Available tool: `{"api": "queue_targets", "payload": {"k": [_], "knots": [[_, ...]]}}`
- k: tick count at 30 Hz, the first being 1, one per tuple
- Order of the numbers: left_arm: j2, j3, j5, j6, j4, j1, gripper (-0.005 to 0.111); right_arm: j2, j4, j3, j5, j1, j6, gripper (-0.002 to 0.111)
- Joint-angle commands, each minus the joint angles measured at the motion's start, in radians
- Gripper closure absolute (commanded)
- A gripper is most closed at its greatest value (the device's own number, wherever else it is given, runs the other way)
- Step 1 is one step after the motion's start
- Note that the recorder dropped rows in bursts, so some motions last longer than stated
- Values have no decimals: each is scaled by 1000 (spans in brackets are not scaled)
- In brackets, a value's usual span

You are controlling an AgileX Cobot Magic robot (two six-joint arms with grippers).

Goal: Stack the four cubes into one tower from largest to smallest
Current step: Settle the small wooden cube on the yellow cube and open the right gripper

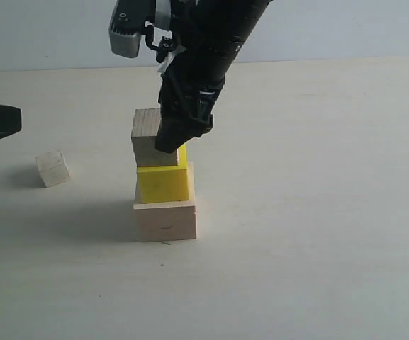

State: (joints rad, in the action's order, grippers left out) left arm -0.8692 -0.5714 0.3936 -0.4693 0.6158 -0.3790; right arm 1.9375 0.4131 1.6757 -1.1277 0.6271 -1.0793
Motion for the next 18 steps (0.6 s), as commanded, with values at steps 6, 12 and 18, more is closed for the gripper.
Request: {"api": "queue_targets", "payload": {"k": [6, 12, 18], "knots": [[8, 5, -7, 3, -11, 1, 107, -8, 18, 6, 9, 1, 7, 36], [8, 5, -7, 3, -13, 1, 107, -25, 16, 6, 1, 1, 7, 36], [8, 5, -14, 3, -13, 1, 107, -101, 33, 6, 1, 1, 9, 36]]}}
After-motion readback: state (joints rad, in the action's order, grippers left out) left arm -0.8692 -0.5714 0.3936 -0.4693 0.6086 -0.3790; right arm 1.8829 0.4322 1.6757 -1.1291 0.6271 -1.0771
